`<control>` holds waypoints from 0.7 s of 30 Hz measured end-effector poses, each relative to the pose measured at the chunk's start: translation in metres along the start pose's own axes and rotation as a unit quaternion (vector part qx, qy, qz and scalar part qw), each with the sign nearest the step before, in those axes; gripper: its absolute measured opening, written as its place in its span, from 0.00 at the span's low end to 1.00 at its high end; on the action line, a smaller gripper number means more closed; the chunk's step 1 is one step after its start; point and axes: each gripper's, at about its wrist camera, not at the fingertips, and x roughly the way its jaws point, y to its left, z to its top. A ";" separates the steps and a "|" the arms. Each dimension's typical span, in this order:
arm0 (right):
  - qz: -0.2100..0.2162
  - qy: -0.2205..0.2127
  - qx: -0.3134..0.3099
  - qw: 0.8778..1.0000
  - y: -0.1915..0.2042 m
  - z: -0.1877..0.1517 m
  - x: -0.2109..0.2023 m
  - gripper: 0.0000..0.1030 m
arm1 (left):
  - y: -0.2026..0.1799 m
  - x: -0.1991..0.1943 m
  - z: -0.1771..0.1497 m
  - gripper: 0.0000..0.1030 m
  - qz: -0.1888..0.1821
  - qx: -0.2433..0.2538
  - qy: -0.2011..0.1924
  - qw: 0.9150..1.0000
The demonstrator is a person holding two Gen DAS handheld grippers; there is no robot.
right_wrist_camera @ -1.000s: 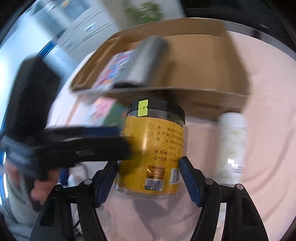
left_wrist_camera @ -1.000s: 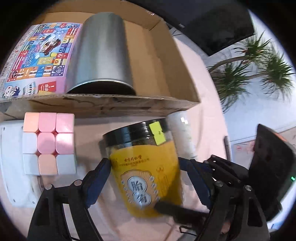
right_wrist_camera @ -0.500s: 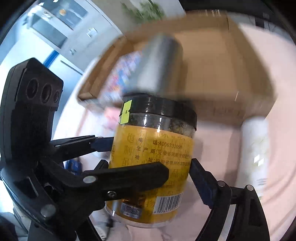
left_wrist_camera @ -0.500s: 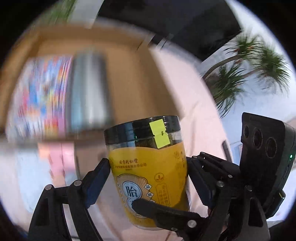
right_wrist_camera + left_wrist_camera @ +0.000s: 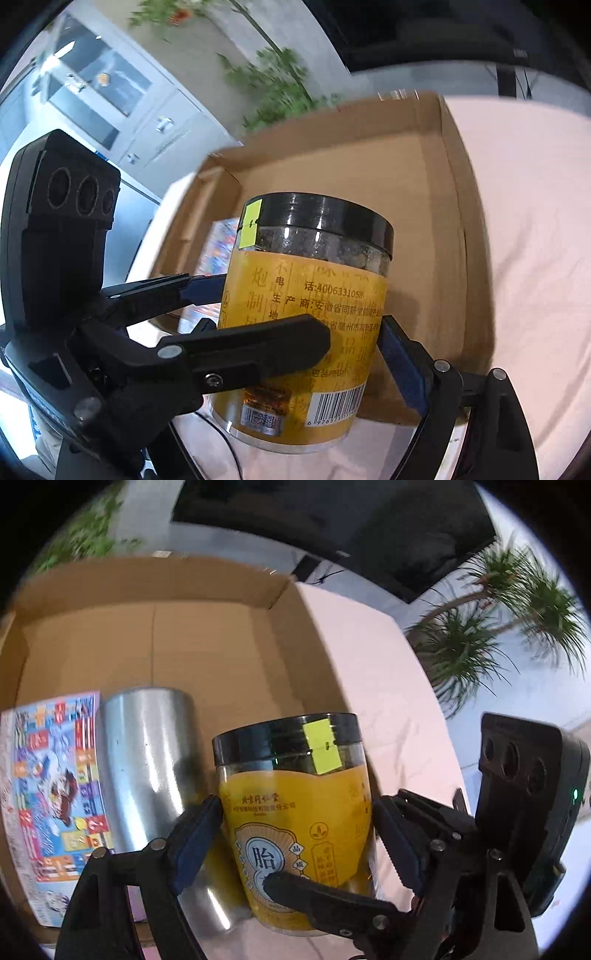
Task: Organize rigid objects
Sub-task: 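Set the yellow jar in the box beside the silver cylinder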
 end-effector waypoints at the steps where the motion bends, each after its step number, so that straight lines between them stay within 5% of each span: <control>1: -0.003 0.003 0.000 1.000 -0.005 0.000 0.003 0.83 | -0.002 0.003 0.002 0.81 -0.001 -0.004 0.002 1.000; 12: -0.101 0.030 -0.018 0.994 0.002 -0.013 0.027 0.85 | -0.003 -0.043 -0.012 0.77 0.041 0.012 -0.062 0.997; 17: -0.079 -0.024 -0.066 0.994 0.016 -0.050 -0.041 0.88 | -0.003 -0.084 -0.058 0.79 0.075 0.052 -0.129 0.987; 21: -0.119 -0.073 -0.046 0.989 -0.013 -0.102 -0.088 0.90 | -0.001 -0.100 -0.097 0.79 0.110 0.082 -0.140 0.981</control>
